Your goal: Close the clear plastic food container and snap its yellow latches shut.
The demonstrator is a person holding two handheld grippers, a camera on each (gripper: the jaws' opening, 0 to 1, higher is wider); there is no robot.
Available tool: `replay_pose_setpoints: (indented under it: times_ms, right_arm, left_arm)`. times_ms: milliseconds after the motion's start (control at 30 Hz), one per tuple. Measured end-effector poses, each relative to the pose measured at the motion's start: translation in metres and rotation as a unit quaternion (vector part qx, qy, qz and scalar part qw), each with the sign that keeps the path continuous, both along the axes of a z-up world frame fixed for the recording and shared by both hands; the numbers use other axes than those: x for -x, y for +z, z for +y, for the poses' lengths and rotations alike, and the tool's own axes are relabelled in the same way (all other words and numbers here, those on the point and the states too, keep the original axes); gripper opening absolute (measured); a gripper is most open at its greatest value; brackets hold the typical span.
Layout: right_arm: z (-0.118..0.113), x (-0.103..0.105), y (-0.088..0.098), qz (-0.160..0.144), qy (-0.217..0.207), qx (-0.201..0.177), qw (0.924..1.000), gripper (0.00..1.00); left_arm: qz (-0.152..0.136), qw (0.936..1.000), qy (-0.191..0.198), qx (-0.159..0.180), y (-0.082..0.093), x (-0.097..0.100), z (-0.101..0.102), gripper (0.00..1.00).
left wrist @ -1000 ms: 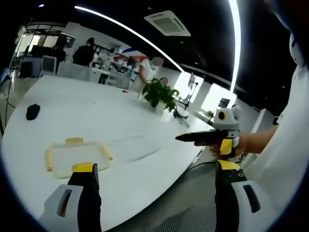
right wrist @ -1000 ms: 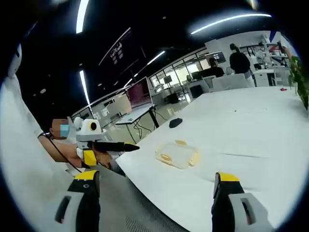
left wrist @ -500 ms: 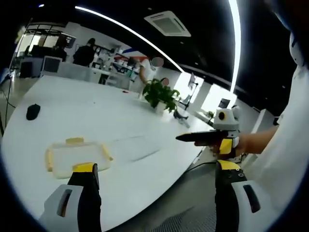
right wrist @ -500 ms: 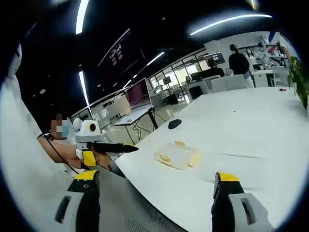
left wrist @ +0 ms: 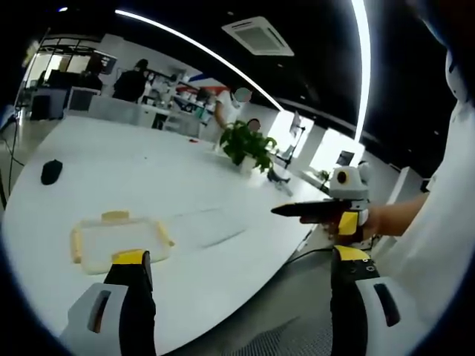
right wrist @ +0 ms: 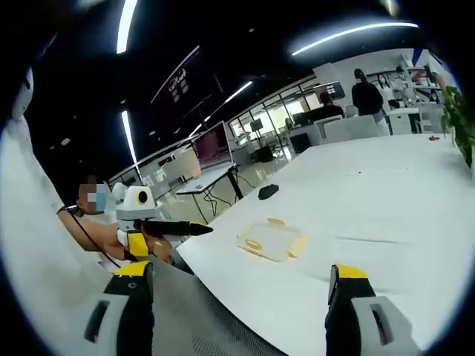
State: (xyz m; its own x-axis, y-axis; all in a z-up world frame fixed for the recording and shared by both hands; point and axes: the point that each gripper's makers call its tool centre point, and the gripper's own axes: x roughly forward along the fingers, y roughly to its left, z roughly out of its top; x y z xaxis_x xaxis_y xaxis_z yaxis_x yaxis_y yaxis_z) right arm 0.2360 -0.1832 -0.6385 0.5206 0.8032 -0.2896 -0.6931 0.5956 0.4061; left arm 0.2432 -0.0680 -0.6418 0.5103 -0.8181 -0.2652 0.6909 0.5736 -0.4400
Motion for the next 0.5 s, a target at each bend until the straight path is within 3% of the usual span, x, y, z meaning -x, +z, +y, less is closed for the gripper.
replay_pose_setpoints:
  times_ms: [267,500]
  right_arm:
    - [0.0,0.0001,0.0007,0.003,0.0,-0.005,1.0,0.96]
    - [-0.0004,-0.0004,0.0007,-0.004,-0.001,0.002,1.0,0.99]
  left_arm:
    - [0.001,1.0,-0.001,-0.002,-0.0007,0.0007,0.0003,0.99]
    - [0.001,1.0,0.0,0.0,0.0,0.0005,0.0003,0.99]
